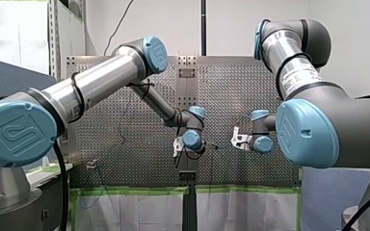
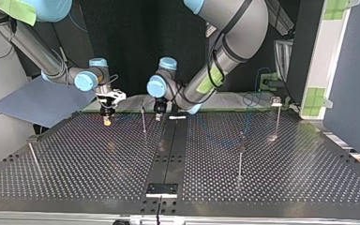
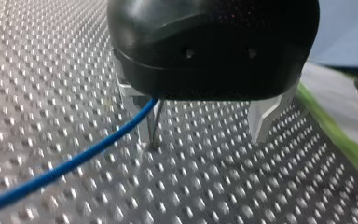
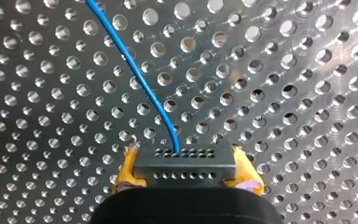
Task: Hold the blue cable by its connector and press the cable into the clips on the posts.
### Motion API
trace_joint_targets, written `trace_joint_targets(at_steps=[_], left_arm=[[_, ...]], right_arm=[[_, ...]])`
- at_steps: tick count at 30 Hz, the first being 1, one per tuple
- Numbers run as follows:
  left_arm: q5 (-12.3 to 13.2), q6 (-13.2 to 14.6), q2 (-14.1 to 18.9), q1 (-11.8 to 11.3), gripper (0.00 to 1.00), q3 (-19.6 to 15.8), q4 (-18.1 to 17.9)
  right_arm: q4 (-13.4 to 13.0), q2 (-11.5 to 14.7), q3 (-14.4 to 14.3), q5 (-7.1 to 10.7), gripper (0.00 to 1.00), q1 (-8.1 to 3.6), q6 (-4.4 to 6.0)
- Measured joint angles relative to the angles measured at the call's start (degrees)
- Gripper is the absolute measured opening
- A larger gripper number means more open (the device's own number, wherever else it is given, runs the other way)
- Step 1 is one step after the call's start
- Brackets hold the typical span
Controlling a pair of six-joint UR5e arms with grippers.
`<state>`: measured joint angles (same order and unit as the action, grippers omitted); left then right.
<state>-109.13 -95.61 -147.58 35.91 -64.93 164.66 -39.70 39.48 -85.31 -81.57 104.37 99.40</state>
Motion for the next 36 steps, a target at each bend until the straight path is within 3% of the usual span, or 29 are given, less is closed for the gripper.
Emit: trace_joint_targets(at_steps=[14,28,36], left_arm=[[-0.4,0.1,2.8,3.5,1.00,-0.3,7.5],[-0.8,0.0,3.1,6.6,1.00,-1.0,7.6],[-1.2,-0.1,3.1,7.3,1.00,-1.1,7.4]], right_arm=[[1.3,0.0,0.0,0.00,0.00,0.00,-0.14],[1.4,0.0,0.2,0.06,0.00,0.00,-0.02],[1.4,0.0,0.3,0.08,0.00,-0.03,0.02]])
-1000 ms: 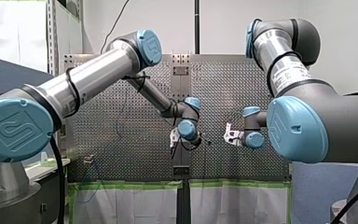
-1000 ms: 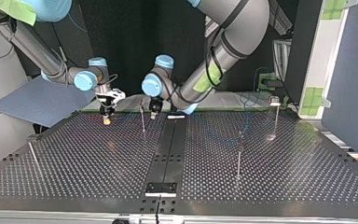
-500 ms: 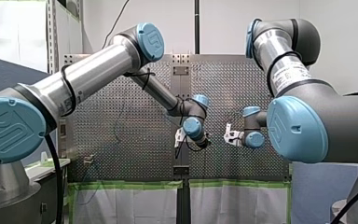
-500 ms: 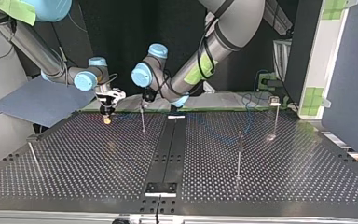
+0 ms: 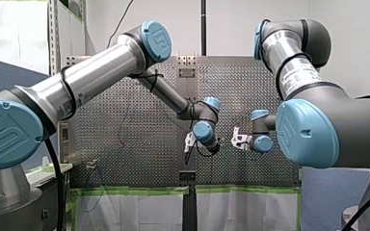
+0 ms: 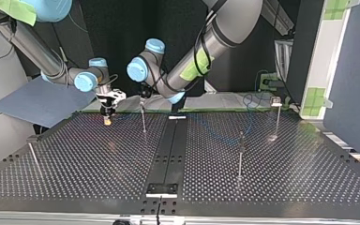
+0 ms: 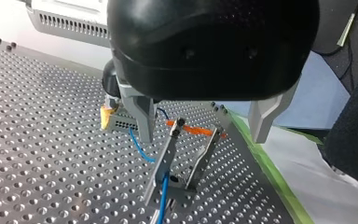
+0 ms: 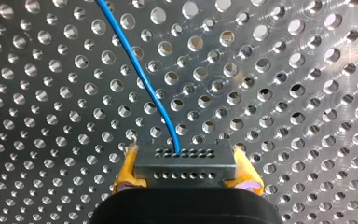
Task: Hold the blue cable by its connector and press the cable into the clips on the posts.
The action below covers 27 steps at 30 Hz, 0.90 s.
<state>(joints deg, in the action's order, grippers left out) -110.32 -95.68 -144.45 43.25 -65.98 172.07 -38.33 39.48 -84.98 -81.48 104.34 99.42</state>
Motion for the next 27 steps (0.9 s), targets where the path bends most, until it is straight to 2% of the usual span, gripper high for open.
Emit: trace_joint_targets(at_steps=[27], left_arm=[[-0.1,-0.6,0.0,0.1,1.00,0.0,-0.4]], right_arm=[[0.2,0.0,0.0,0.00,0.00,0.04,-0.17]])
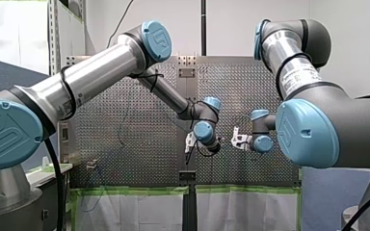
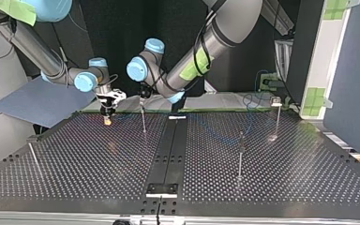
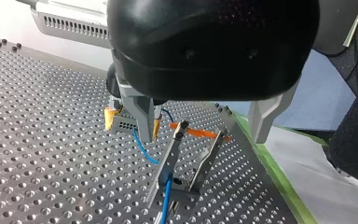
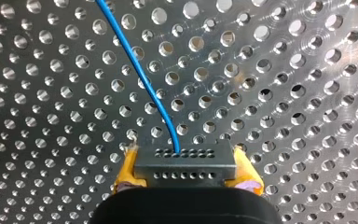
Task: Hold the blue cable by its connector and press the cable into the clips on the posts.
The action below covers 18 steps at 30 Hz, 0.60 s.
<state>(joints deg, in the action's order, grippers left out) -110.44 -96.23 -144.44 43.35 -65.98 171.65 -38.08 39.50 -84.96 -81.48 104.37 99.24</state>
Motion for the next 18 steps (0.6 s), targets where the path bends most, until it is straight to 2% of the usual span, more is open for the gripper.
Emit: trace_joint_targets(at_steps=[8,18], left_arm=[[-0.6,-0.1,2.4,-0.7,1.00,-2.5,-2.5],[-4.1,-1.7,7.5,-1.8,1.00,-7.6,-7.6]], right_arm=[[0.6,0.0,0.0,0.00,0.00,0.00,-0.19],[0.8,0.0,0.0,-0.08,0.00,-0.30,-0.28]])
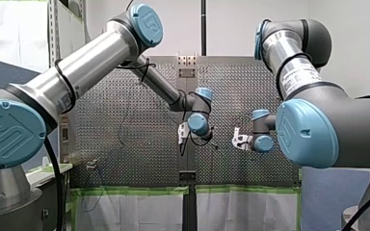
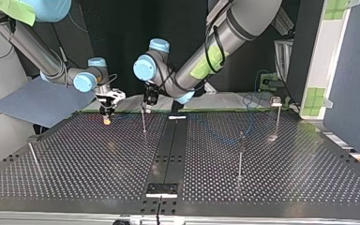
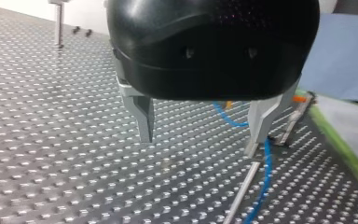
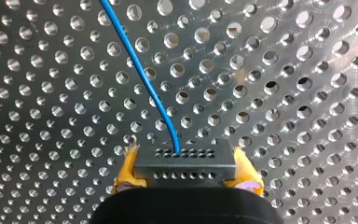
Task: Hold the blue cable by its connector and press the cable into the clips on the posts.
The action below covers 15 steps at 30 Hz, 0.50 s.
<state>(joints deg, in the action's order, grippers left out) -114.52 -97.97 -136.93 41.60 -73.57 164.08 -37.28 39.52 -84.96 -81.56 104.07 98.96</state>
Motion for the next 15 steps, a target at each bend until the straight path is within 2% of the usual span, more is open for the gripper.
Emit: trace_joint_targets(at_steps=[7,15], left_arm=[[-3.3,-0.1,4.0,1.2,1.00,-4.1,-3.7],[-6.3,0.1,8.7,2.7,1.00,-8.7,-3.2]], right_arm=[[0.2,0.0,0.0,-0.09,0.00,-0.05,0.07],[0.2,0.0,0.0,-0.10,0.00,-0.06,0.25]])
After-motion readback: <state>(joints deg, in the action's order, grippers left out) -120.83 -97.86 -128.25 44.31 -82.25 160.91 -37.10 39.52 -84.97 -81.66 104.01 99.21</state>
